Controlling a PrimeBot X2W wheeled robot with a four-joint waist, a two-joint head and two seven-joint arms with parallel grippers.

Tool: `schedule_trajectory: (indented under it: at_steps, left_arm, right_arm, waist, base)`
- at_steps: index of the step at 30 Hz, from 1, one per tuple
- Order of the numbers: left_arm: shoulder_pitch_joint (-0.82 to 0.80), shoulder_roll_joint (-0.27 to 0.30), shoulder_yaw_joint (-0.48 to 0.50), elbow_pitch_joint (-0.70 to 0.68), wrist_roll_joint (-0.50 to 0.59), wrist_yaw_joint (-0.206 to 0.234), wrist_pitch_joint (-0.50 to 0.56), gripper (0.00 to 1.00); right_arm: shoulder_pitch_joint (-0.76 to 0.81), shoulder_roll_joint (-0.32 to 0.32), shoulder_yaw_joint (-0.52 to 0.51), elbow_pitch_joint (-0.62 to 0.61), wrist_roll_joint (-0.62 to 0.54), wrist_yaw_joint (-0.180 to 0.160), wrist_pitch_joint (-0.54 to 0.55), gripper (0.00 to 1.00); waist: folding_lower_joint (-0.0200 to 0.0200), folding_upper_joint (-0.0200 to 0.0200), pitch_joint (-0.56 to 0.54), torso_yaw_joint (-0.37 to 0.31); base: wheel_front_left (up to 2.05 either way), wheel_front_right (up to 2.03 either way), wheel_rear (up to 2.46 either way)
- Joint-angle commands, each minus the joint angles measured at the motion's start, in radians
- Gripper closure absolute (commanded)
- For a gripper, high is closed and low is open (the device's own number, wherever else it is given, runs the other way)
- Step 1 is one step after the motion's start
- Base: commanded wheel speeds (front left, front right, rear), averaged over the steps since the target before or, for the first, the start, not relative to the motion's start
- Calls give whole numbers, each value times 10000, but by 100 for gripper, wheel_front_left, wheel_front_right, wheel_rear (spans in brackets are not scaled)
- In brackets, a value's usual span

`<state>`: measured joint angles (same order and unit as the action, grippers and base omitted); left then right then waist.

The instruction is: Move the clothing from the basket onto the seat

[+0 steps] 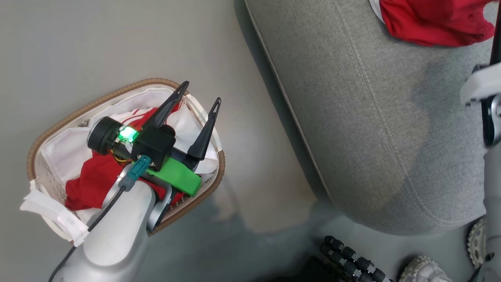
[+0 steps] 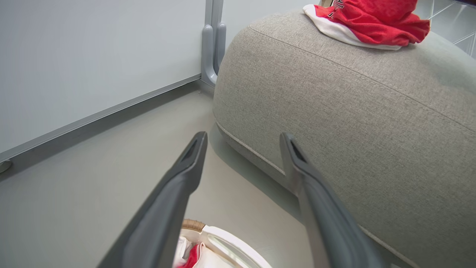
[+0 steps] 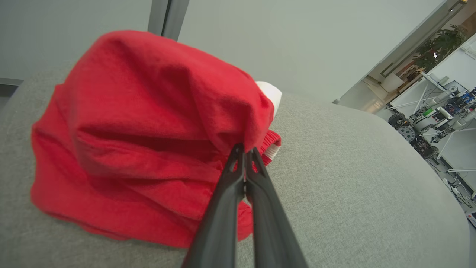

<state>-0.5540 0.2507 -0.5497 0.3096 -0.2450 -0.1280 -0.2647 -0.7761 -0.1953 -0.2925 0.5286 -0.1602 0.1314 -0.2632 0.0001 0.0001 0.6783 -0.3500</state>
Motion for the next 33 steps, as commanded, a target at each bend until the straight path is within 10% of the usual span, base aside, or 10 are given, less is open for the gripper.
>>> schedule_trajectory:
  at_steps: [1,2,4,16,33]
  left_arm:
    - [16,-35,98,56,-47,-45,5,0]
    - [75,-63,148,71,-51,-45,5,0]
    - [226,-143,264,119,-85,-45,5,0]
    - [1291,-682,1609,349,103,-42,5,0]
    - [2563,-1573,4133,783,480,-25,4,0]
  right_arm:
    - [353,57,-152,3,-30,-14,-23,100]
    - [512,101,-252,-5,-8,-14,-23,93]
    - [841,309,-496,-146,168,-14,-22,1]
    - [2527,1050,-328,-1843,861,-12,-23,0]
    - [3182,1312,2297,-2457,1659,-14,-22,0]
  waist:
    - [-1,-1,-249,30]
    - [-1,-1,-324,21]
    - [-1,-1,-524,3]
    - [-1,-1,-2054,180]
    - [-1,-1,-3602,2390]
  base:
    - [0,0,0]
    - [0,0,0]
    - [0,0,0]
    - [0,0,0]
    - [0,0,0]
